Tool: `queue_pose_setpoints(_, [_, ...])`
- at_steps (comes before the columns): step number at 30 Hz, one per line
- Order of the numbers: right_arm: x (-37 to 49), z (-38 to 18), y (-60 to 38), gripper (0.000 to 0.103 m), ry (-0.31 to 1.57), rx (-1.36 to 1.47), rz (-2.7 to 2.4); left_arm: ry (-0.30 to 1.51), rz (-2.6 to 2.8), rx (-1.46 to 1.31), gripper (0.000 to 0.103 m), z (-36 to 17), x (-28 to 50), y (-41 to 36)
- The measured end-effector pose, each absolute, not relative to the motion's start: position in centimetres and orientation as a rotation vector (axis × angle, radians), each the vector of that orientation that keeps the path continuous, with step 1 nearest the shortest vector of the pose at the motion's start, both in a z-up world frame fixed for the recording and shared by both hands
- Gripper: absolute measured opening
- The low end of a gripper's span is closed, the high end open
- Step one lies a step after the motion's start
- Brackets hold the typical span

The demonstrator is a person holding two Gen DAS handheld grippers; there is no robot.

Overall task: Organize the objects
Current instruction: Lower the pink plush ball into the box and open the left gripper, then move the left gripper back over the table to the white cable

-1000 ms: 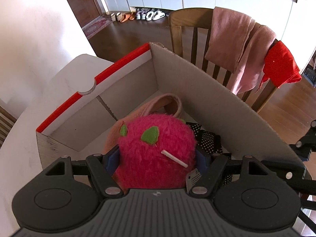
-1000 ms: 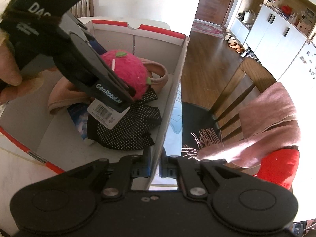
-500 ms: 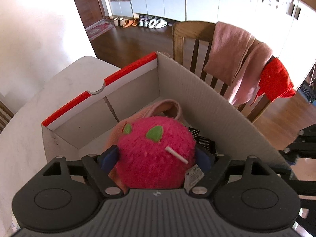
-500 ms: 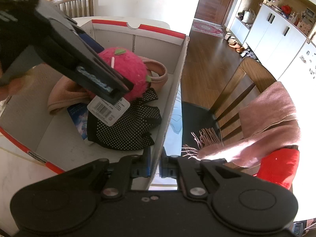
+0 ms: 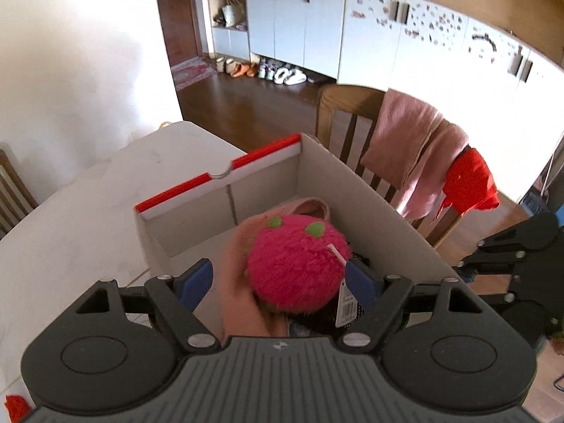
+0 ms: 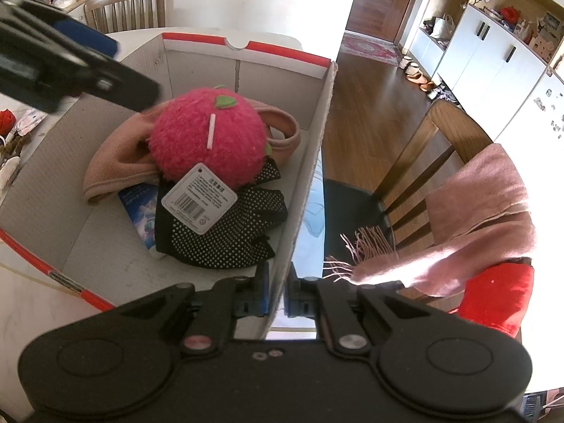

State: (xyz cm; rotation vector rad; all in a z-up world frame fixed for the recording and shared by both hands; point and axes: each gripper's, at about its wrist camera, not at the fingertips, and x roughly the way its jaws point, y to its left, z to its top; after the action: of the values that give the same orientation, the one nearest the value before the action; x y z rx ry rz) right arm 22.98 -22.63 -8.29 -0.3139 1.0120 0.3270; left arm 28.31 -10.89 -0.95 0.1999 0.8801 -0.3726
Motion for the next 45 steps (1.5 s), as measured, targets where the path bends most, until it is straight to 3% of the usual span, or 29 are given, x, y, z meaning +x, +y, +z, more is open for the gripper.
queue_pose_setpoints(16, [22.9, -8.1, -22.3, 0.007, 1.018, -0.323, 0.312, 0.817, -0.204, 0.055, 0.082, 1.1, 20.2, -0.8])
queue_pose_setpoints(33, [22.8, -8.1, -22.4, 0.007, 1.023, -0.335, 0.309, 0.91, 0.162, -0.182, 0.085, -3.9, 13.8, 13.1])
queue_pose_setpoints(45, [22.9, -8.2, -22.6, 0.007, 1.025, -0.345, 0.31, 0.99, 0.295, -0.301, 0.086, -8.9, 11.7, 17.0])
